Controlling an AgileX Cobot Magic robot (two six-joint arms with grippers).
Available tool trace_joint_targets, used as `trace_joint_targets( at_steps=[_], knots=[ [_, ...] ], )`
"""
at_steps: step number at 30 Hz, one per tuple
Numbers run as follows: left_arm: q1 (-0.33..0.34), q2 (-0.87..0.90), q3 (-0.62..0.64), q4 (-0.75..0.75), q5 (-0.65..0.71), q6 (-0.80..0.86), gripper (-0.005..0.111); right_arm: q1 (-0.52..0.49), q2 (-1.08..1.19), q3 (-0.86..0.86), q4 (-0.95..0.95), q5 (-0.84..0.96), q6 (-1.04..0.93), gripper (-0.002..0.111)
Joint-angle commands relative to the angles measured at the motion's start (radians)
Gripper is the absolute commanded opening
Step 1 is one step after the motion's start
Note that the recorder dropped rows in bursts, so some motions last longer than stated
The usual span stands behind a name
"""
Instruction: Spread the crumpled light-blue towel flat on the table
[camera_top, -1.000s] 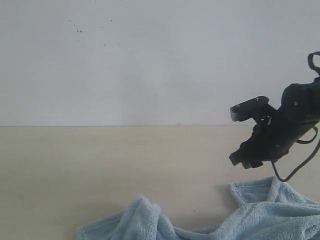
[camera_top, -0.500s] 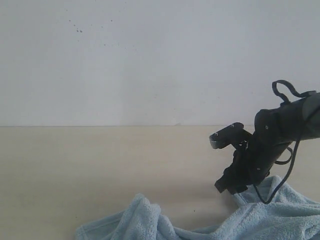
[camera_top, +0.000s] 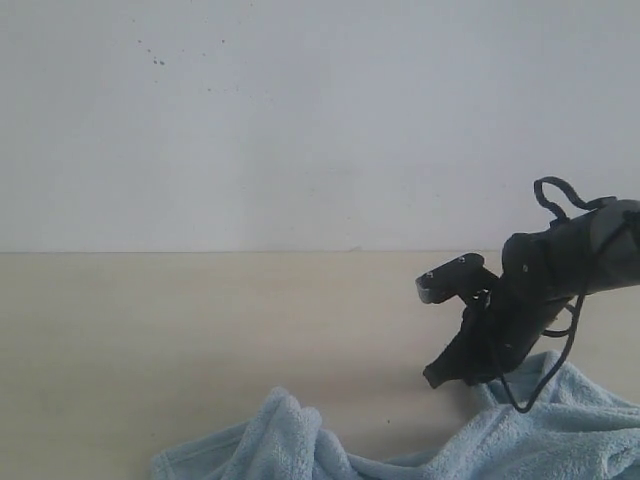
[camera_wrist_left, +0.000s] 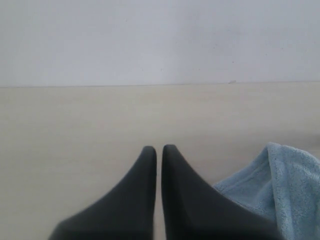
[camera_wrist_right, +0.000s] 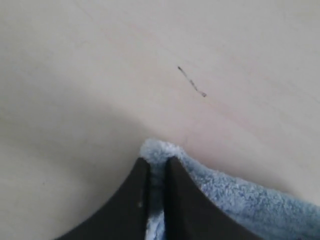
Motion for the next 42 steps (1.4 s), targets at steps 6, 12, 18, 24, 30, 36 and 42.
trace_joint_targets(
  at_steps=[6, 12, 18, 24, 30, 36, 42],
  knots=[
    [-0.003, -0.003, 0.003, -0.008, -0.004, 0.005, 0.004, -0.071, -0.065, -0.004, -0.169, -0.031, 0.301, 0.008],
    [-0.003, -0.003, 0.003, -0.008, -0.004, 0.005, 0.004, -0.153, -0.181, -0.004, -0.413, 0.071, 0.479, 0.008],
    [-0.003, -0.003, 0.003, -0.008, -0.004, 0.005, 0.004, -0.208, -0.296, -0.004, -0.701, 0.174, 0.667, 0.008],
    [-0.003, -0.003, 0.003, -0.008, -0.004, 0.005, 0.004, -0.292, -0.313, -0.004, -0.728, 0.343, 0.676, 0.008],
    [-0.003, -0.003, 0.003, -0.008, -0.004, 0.005, 0.004, -0.378, -0.343, -0.004, -0.745, 0.409, 0.677, 0.008],
    [-0.003, -0.003, 0.003, -0.008, -0.004, 0.005, 0.004, -0.452, -0.431, -0.004, -0.746, 0.432, 0.672, 0.008],
    [-0.003, -0.003, 0.003, -0.008, -0.004, 0.005, 0.004, -0.542, -0.464, 0.030, -0.553, 0.427, 0.489, 0.008]
  ],
)
